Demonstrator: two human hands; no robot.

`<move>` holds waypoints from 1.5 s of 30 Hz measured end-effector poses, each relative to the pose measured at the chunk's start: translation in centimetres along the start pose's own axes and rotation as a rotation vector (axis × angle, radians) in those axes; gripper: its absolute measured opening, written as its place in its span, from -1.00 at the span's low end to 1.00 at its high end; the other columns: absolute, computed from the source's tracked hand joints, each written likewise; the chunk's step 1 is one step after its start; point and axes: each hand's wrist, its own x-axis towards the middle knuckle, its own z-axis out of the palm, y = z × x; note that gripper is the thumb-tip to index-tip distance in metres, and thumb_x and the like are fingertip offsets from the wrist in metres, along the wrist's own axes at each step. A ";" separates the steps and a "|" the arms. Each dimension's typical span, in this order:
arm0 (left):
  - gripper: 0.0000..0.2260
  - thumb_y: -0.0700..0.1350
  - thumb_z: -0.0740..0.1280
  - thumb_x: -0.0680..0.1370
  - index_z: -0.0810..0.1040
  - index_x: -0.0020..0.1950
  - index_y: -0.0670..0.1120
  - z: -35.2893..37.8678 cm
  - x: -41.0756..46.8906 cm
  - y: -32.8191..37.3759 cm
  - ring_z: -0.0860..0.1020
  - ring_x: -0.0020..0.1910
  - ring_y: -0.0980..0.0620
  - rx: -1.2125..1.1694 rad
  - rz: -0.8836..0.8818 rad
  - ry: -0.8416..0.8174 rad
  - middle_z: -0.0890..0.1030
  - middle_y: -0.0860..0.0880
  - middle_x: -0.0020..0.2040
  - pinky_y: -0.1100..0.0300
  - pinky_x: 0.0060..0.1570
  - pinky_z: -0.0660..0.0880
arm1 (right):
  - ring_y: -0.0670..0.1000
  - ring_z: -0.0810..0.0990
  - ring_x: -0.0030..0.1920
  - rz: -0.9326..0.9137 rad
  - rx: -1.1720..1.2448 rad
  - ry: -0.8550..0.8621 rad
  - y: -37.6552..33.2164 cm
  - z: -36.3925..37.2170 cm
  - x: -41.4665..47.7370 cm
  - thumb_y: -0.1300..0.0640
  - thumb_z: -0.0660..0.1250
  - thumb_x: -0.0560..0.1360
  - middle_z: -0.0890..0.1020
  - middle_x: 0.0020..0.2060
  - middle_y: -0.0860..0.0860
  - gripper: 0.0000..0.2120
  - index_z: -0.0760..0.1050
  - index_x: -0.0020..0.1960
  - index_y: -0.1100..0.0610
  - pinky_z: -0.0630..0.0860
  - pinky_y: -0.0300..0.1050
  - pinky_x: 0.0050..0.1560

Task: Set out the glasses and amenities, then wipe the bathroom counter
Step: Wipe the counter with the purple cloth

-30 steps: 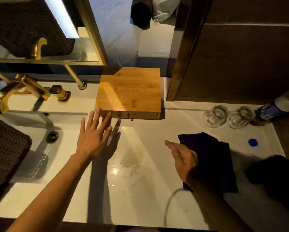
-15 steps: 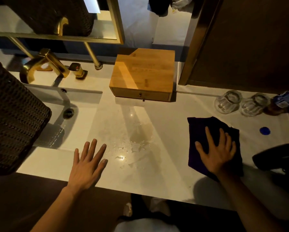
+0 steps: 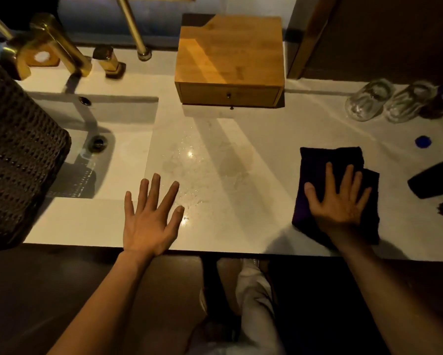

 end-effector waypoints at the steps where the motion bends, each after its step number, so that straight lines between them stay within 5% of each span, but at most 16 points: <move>1: -0.48 0.31 -0.12 0.65 -0.19 0.59 0.35 0.0 0.0 0.0 -0.31 0.64 -0.01 -0.008 0.005 0.002 -0.28 0.08 0.66 -0.23 0.59 -0.22 | 0.24 -0.05 0.60 0.031 0.005 0.028 -0.9 0.4 -2.0 -0.41 -0.09 0.50 0.01 0.60 0.21 -0.25 -0.03 0.61 -0.11 -0.12 0.37 0.52; 7: -0.47 0.33 -0.16 0.63 -0.19 0.60 0.34 -0.1 0.1 -0.1 -0.29 0.64 -0.03 -0.017 0.012 0.016 -0.26 0.06 0.66 -0.26 0.59 -0.22 | 0.31 -0.03 0.58 0.212 0.081 0.062 -8.6 2.3 -8.5 -0.35 0.02 0.54 0.04 0.58 0.28 -0.30 0.07 0.60 -0.08 -0.08 0.40 0.50; 15: -0.43 0.33 -0.12 0.63 -0.19 0.62 0.28 0.0 0.4 0.1 -0.30 0.64 0.00 -0.040 -0.022 0.034 -0.26 0.01 0.67 -0.23 0.60 -0.20 | 0.36 -0.03 0.57 0.250 0.134 0.130 -13.6 3.1 -6.8 -0.33 0.03 0.54 0.05 0.57 0.32 -0.30 0.12 0.59 -0.03 -0.07 0.43 0.48; 22: -0.43 0.33 -0.09 0.63 -0.19 0.61 0.29 0.3 0.5 0.0 -0.30 0.64 0.03 -0.034 -0.031 0.042 -0.26 0.03 0.67 -0.20 0.61 -0.21 | 0.30 -0.09 0.59 -0.012 0.048 0.017 -16.3 2.2 -0.2 -0.32 -0.12 0.57 -0.02 0.59 0.25 -0.34 -0.07 0.61 -0.10 -0.14 0.41 0.49; 30: -0.43 0.34 -0.10 0.63 -0.19 0.61 0.29 0.3 0.5 -0.2 -0.30 0.64 0.07 -0.033 -0.027 0.068 -0.28 0.06 0.66 -0.19 0.61 -0.19 | 0.23 -0.17 0.60 -0.661 -0.072 -0.098 -18.4 0.5 6.2 -0.32 -0.14 0.59 -0.09 0.61 0.15 -0.38 -0.15 0.59 -0.18 -0.21 0.34 0.53; 35: -0.42 0.34 -0.10 0.63 -0.18 0.62 0.28 0.3 0.5 -0.1 -0.28 0.64 0.06 -0.027 -0.029 0.073 -0.26 0.06 0.66 -0.20 0.61 -0.17 | 0.18 -0.18 0.61 -0.903 -0.163 -0.140 -16.8 0.2 5.4 -0.33 -0.16 0.59 -0.11 0.62 0.12 -0.39 -0.16 0.59 -0.21 -0.19 0.31 0.54; 40: -0.43 0.33 -0.10 0.63 -0.18 0.61 0.29 0.2 0.5 0.0 -0.28 0.64 0.06 -0.027 -0.032 0.069 -0.27 0.07 0.66 -0.23 0.60 -0.19 | 0.10 -0.27 0.60 -0.965 -0.190 -0.221 -10.3 -0.1 2.1 -0.35 -0.12 0.56 -0.18 0.62 0.06 -0.38 -0.18 0.57 -0.28 -0.22 0.23 0.55; 45: -0.43 0.33 -0.07 0.63 -0.17 0.61 0.31 0.2 0.5 0.1 -0.29 0.64 0.08 -0.032 -0.050 0.066 -0.27 0.08 0.66 -0.27 0.58 -0.26 | 0.08 -0.15 0.61 -0.679 -0.139 -0.223 -4.0 -1.2 3.9 -0.46 -0.19 0.48 -0.07 0.62 0.06 -0.33 -0.10 0.55 -0.33 -0.22 0.15 0.56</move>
